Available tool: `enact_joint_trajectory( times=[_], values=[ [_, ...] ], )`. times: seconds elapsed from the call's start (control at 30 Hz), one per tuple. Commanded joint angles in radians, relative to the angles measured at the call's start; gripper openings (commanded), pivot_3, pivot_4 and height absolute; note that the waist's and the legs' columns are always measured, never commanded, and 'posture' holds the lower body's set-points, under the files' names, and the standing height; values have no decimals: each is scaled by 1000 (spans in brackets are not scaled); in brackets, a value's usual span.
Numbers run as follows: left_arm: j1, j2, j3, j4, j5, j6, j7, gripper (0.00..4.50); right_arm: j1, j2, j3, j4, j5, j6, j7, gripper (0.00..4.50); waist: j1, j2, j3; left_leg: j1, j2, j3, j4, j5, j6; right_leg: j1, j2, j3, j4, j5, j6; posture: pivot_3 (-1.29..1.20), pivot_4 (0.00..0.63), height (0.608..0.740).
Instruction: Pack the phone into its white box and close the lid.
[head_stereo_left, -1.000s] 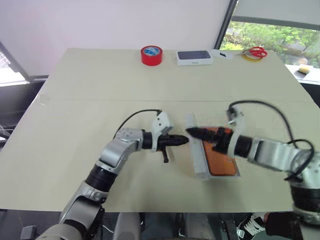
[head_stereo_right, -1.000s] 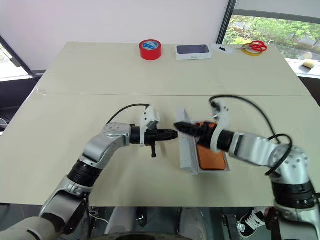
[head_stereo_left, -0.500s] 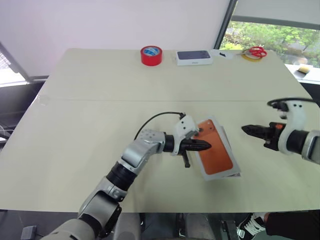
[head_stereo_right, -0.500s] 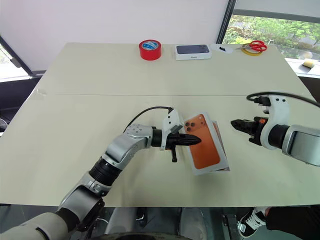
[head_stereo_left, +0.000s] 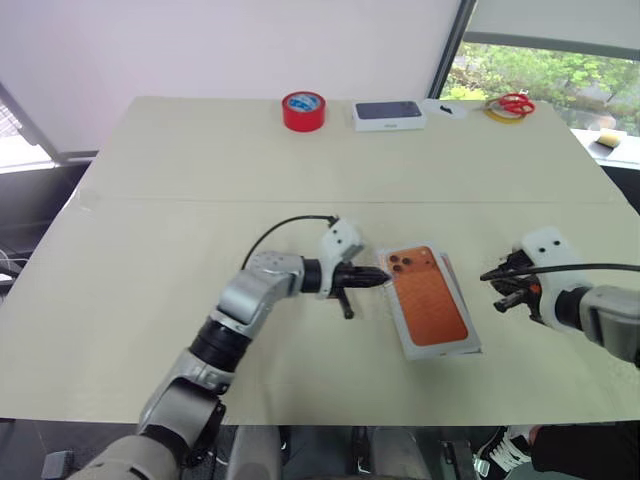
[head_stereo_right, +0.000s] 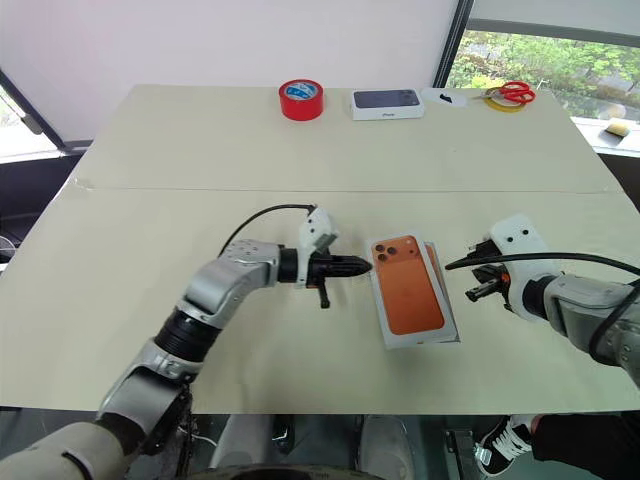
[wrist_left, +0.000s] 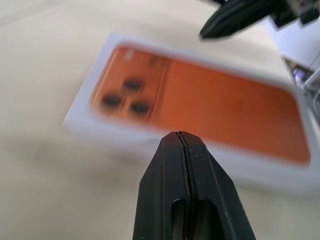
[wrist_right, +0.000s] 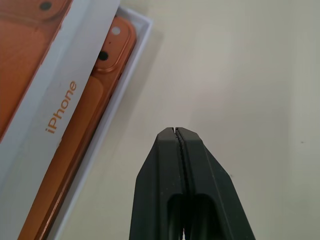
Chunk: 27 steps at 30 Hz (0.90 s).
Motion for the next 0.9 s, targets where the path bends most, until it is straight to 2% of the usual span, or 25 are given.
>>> enact_joint_trajectory(
  times=[0.03, 0.4, 0.6, 0.9],
  values=[
    [-5, 31, -14, -60, -15, 31, -34, 0, -34, 24, 6, -25, -72, -9, 40, 11, 2, 0, 0, 0, 0, 0, 0, 0, 0, 0, 0, 0, 0, 0, 0, 0, 150, 730],
    [-30, -66, -135, 11, 77, -12, 23, 0, -41, 62, 29, -78, -190, 19, 155, 11, 1, 0, 0, 0, -1, 0, 0, 0, 0, 1, -1, 0, -1, 0, 0, 0, 150, 730],
    [-52, -123, -140, 32, 76, -28, 19, 0, -15, 75, 11, -128, -229, 29, 199, 11, 2, 0, 0, 0, 0, 0, 0, 0, 0, 1, -1, 0, -1, 0, 0, 0, 150, 730],
    [-63, -149, -139, 45, 78, -40, 13, 0, 19, 88, -3, -175, -280, 40, 247, 11, 1, 0, 0, 0, -1, 0, 0, 0, 0, 1, -1, 0, -1, 0, 0, 0, 150, 730]
  ],
)
